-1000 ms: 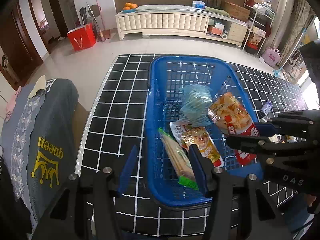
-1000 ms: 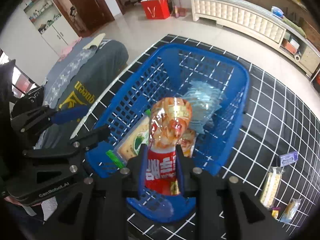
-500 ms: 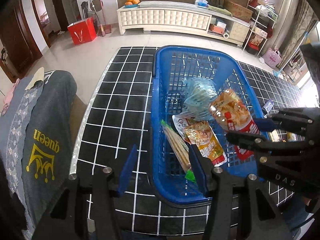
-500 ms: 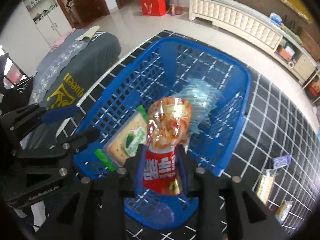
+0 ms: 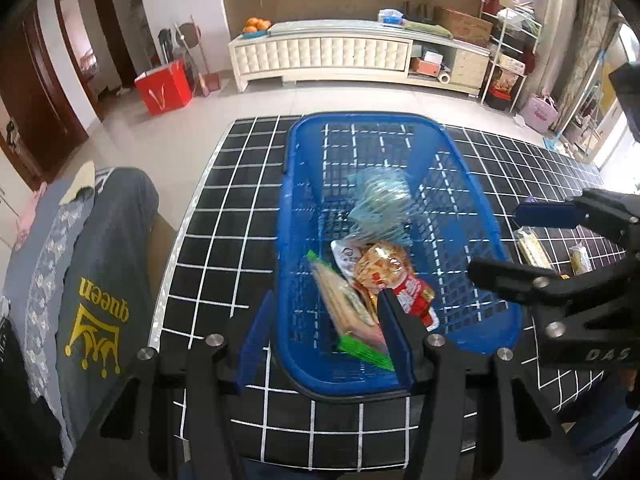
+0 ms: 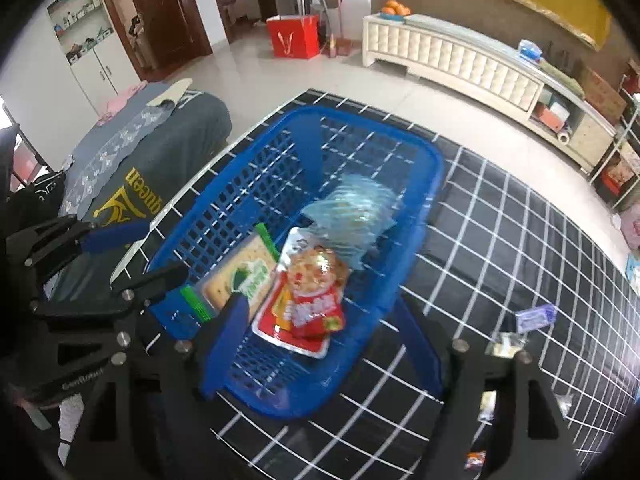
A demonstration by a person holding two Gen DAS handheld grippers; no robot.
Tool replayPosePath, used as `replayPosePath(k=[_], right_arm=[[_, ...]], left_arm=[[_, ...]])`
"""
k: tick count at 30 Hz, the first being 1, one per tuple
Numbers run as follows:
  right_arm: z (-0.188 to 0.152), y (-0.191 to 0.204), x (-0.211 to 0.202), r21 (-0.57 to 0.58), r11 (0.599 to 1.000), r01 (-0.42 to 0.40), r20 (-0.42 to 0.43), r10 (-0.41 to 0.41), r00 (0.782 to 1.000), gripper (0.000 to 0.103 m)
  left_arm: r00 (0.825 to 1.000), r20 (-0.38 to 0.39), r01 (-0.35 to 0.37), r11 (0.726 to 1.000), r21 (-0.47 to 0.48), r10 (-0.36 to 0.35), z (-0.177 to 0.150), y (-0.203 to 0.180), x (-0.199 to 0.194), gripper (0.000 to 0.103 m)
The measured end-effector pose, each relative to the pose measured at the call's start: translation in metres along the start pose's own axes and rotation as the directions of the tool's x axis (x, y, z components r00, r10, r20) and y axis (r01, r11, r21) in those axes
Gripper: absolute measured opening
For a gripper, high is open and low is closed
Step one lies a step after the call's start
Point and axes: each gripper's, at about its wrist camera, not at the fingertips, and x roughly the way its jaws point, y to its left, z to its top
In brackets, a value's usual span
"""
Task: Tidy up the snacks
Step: 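Move both tools back over the remaining snacks on the mat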
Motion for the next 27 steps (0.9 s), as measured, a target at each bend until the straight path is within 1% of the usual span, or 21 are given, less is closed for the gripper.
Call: replayPosePath(k=[4, 9, 11, 16, 18, 20, 23, 27], right_arm=[[-0.019, -0.029, -0.029, 0.035, 0.999, -0.002, 0.037, 0.001, 0.999, 0.080], [-0.045, -0.073, -0.061, 0.105, 0.994, 0.041, 0.038, -0.045, 0.998, 0.080], [-0.055, -0.091, -0.077, 0.138, 0.989, 0.056, 0.052, -0.064, 0.997, 0.080], [-0.080, -0.128, -0.104, 0.200, 0.976, 0.089, 0.074, -0.106, 0.992, 0.081], [-0.088, -0.140, -0.107, 0.220, 0.970, 0.103, 0.065, -0.120, 0.991, 0.082], [-0.096, -0.151, -0.107, 0.246, 0.963, 0.111, 0.054, -0.128, 0.990, 0.082], [-0.112, -0.170, -0.102, 0.285, 0.951, 0.120, 0.030, -0.134, 0.990, 0.083], [-0.134, -0.194, -0.090, 0.324, 0.937, 0.132, -0.021, -0.133, 0.991, 0.083]], left_arm=[[0.999, 0.028, 0.031, 0.999, 0.026, -0.032, 0.001, -0.018, -0.013, 0.051], [0.996, 0.065, 0.054, 0.993, 0.101, -0.060, 0.002, -0.054, -0.031, 0.052], [0.993, 0.073, 0.078, 0.989, 0.126, -0.087, 0.003, -0.073, -0.037, 0.052], [0.985, 0.084, 0.136, 0.972, 0.190, -0.154, 0.005, -0.115, -0.044, 0.064], [0.978, 0.093, 0.162, 0.963, 0.214, -0.185, 0.007, -0.133, -0.044, 0.075], [0.974, 0.085, 0.186, 0.959, 0.215, -0.208, 0.009, -0.146, -0.040, 0.076], [0.967, 0.031, 0.239, 0.947, 0.213, -0.251, 0.012, -0.170, -0.025, 0.076], [0.970, -0.009, 0.237, 0.940, 0.246, -0.242, 0.010, -0.199, -0.006, 0.076]])
